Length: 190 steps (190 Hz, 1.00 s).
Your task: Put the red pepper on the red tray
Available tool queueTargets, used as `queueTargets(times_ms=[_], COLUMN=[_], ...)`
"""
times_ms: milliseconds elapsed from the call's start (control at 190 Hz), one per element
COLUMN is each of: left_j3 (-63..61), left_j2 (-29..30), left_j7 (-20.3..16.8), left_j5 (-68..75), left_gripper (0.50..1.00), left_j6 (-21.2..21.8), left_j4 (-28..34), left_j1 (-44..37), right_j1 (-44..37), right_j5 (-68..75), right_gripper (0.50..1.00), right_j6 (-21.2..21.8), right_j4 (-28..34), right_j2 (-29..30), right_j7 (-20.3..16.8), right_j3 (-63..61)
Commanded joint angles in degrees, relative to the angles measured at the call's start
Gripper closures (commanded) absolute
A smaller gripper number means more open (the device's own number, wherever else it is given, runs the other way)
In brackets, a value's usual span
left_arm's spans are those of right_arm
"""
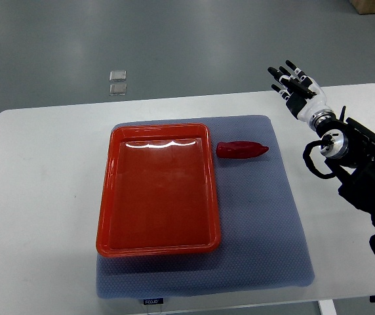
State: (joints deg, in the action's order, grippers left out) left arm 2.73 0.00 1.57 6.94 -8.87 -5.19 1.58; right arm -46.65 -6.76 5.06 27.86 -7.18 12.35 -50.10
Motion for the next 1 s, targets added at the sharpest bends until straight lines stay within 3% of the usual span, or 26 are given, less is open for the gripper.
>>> queueTargets(times_ms=[0,538,875,996], left_j3=[0.0,0.0,0.0,0.0], left_j2=[0.0,0.0,0.0,0.0], left_j7=[0.0,-0.1,-0.1,0.0], left_j5=[0.0,0.0,0.0,0.0], left_gripper=[0.5,0.5,0.5,0.5], left_j6=[0.0,0.0,0.0,0.0], left_j4=[0.0,0.0,0.0,0.0], left_j1=[0.0,0.0,0.0,0.0], right_j1=[0.1,-0.1,-3.8,-6.7], right_j5=[0.0,-1.9,-24.5,-33.1], right_gripper=[0.574,0.576,0.576,0.576], right_j6=[0.0,0.0,0.5,3.6], right_j4=[0.0,4.0,10.6,13.5], right_j2=[0.1,-1.8,-7.9,-12.0], right_j7=[0.0,0.2,-0.3,-0.6], right_j3=[0.0,3.1,12.1,19.5])
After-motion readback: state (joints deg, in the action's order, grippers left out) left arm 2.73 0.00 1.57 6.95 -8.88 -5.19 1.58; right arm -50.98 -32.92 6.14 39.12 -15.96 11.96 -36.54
